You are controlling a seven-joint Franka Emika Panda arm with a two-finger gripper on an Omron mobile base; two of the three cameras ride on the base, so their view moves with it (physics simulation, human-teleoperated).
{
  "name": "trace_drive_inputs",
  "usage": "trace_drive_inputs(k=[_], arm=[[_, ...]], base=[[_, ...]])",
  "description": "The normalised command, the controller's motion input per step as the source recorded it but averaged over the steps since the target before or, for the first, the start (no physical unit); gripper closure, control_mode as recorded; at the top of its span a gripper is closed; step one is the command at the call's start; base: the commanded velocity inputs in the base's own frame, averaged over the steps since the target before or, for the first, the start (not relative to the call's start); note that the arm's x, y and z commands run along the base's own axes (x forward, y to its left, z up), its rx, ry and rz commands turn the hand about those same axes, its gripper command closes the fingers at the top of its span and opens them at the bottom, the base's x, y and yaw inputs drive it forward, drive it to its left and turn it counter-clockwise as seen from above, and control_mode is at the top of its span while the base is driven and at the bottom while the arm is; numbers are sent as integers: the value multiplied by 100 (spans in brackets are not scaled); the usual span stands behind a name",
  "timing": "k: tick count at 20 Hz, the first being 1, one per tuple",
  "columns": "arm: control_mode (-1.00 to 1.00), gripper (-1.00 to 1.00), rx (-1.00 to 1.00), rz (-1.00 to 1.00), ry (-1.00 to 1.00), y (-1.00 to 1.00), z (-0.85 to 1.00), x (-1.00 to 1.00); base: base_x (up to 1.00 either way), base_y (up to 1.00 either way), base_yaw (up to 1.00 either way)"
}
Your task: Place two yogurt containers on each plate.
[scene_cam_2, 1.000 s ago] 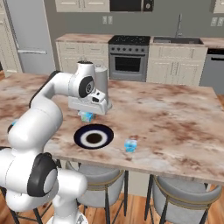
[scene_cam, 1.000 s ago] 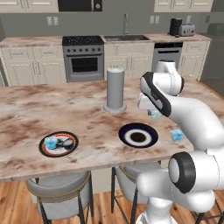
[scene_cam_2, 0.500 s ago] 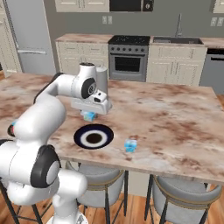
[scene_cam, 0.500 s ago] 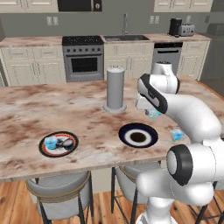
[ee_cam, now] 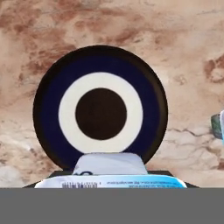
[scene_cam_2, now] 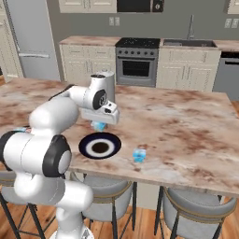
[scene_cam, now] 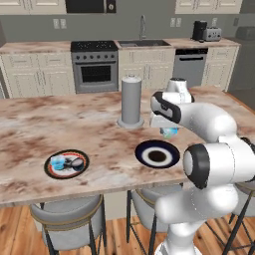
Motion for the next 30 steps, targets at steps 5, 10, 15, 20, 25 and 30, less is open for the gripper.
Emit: trace_drive_inputs(k=[5, 10, 15, 20, 25, 30], arm=[[-100, 100, 0, 1, 0, 0, -42, 34], [-100, 100, 0, 0, 0, 0, -29, 29], [-100, 100, 0, 0, 0, 6, -34, 12], [-100, 100, 0, 0, 0, 9, -29, 9], [-100, 100, 0, 0, 0, 6, -18, 7], [-100, 100, 0, 0, 0, 13, -13, 3]], base=[[0, 0, 0], [0, 0, 0], [0, 0, 0], [0, 0, 0], [0, 0, 0], [0, 0, 0]])
